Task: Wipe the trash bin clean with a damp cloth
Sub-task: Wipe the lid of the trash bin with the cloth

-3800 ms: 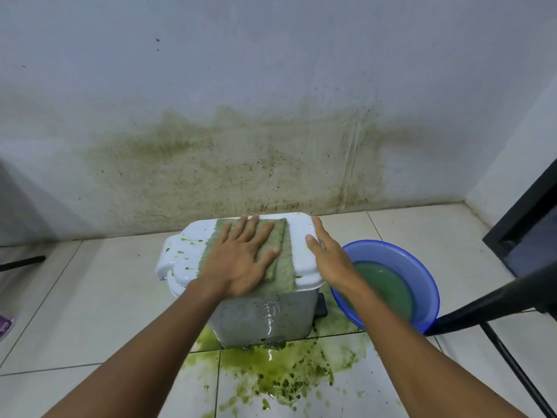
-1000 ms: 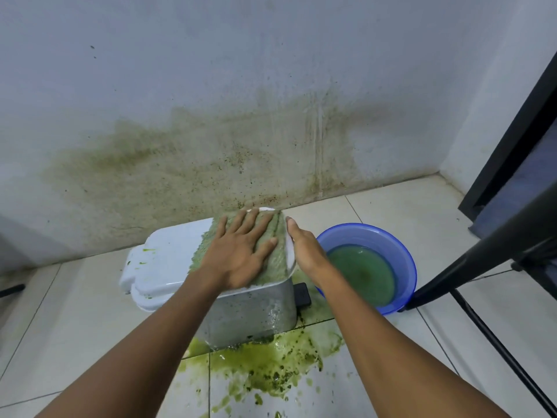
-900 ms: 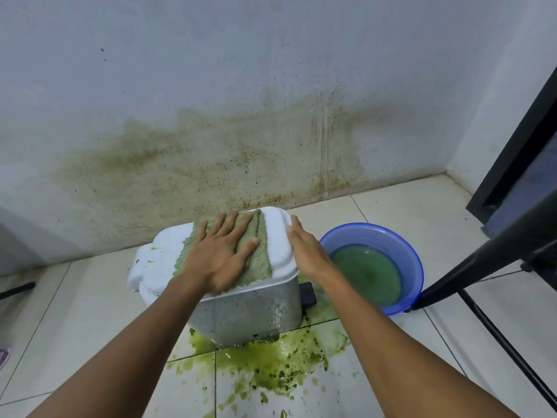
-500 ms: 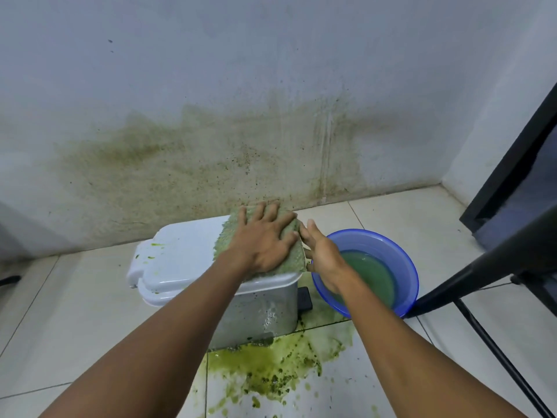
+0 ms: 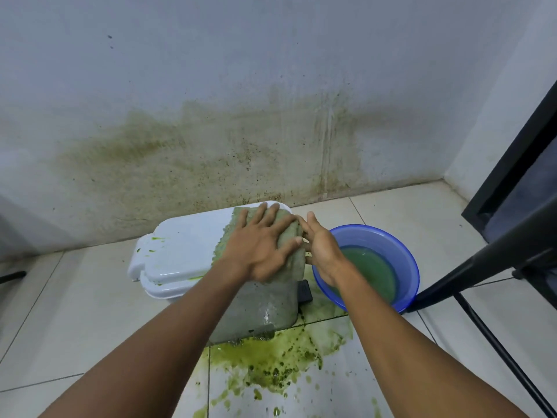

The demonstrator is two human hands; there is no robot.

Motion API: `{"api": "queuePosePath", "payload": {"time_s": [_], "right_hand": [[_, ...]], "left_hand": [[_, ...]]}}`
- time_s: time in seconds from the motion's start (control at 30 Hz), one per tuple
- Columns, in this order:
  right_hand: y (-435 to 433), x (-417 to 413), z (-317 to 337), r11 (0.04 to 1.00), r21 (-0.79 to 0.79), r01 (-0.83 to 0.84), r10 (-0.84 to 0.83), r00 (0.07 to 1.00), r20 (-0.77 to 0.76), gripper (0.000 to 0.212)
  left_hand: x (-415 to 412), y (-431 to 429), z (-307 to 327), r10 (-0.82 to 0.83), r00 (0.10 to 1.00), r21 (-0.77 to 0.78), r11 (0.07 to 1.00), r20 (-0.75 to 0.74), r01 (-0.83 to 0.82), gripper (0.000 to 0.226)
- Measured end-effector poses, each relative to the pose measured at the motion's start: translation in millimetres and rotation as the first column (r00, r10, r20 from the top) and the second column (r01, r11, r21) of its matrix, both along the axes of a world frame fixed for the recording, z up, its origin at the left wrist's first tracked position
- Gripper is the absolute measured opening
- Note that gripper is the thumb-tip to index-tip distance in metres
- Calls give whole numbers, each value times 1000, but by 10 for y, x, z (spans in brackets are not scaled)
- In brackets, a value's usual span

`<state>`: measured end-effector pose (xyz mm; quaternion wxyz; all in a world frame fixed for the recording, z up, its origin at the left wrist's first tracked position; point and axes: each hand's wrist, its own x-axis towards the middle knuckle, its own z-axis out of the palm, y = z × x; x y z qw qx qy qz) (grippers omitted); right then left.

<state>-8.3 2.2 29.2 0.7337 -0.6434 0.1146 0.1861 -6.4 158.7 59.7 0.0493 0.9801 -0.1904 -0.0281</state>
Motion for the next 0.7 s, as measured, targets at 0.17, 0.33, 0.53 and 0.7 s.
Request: {"api": "queuePosePath", "payload": {"time_s": [0.17,0.33,0.53,0.7], "right_hand": [[40,5,66,991,-125,43,-39,999,35,47],[181,51,87,914,-405,15,28,995,100,67],[297,31,137,797,-604,-9,178,959,221,55],[345,44,55,737,-675,11,273,910,313,50]], "left_hand": [[-188,-71,-63,31,999,35,999,32,-32,68],[-164,611,-1,186,982,-41,981,-32,-188,67],[132,1360,29,483,871,9,875,-85,-485,71],[216,594,14,317,946,-13,948,-69,-319,68]]}}
